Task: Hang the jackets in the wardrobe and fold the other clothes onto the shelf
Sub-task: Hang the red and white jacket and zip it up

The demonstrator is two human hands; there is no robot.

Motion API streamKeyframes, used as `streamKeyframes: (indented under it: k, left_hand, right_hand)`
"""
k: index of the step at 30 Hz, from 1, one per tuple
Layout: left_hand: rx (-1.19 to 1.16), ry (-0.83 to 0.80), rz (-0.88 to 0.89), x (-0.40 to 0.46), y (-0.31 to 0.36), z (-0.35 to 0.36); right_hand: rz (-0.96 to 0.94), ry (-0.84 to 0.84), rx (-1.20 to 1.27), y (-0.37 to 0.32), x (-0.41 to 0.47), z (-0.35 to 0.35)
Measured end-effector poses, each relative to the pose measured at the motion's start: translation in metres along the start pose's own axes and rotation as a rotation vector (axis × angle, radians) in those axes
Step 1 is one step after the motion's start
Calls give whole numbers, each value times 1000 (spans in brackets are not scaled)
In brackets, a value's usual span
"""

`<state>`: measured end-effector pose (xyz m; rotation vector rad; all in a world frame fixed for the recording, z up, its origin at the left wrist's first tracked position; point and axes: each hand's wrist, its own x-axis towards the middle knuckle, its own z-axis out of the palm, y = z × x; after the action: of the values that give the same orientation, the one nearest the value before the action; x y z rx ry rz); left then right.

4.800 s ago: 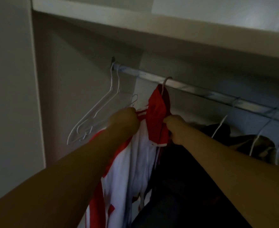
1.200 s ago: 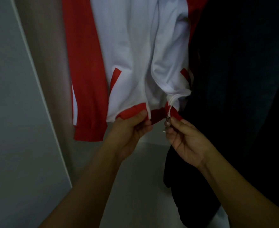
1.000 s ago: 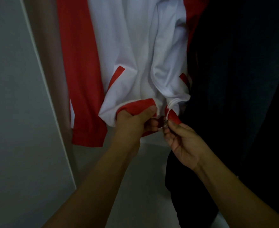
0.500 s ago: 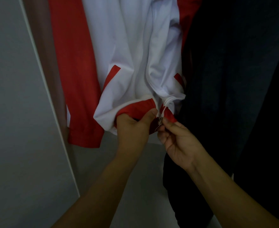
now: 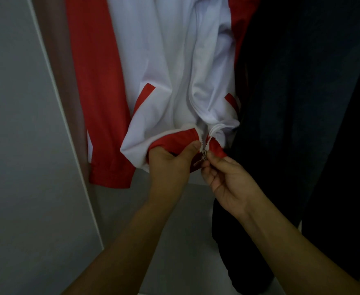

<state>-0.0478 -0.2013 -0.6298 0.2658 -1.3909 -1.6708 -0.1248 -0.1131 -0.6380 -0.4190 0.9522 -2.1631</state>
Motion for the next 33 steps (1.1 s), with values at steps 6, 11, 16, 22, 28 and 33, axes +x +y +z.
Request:
streamKeyframes:
  k: [6,11,16,22,28,33]
  left_hand:
    - [53,-33,32,-2,-2,-2]
    - [86,-61,-47,4,-3,-7]
    - [37,-92,-297,6,4,-14]
    - [1059,-43,237,-5,17,-39]
    - [1293,-207,468,3,25,-23]
    - [1303,-175,598,9,25,-14]
  right_hand:
    - [-25,38,22,1,3,6]
    - [-61,62,-36,0,6,8]
    - [-71,86,-124,1,7,8]
    - [-102,103,-249,-7,9,14]
    - [-97,25,-216,-10,7,12]
    - [-88,2,-188,-11,9,5]
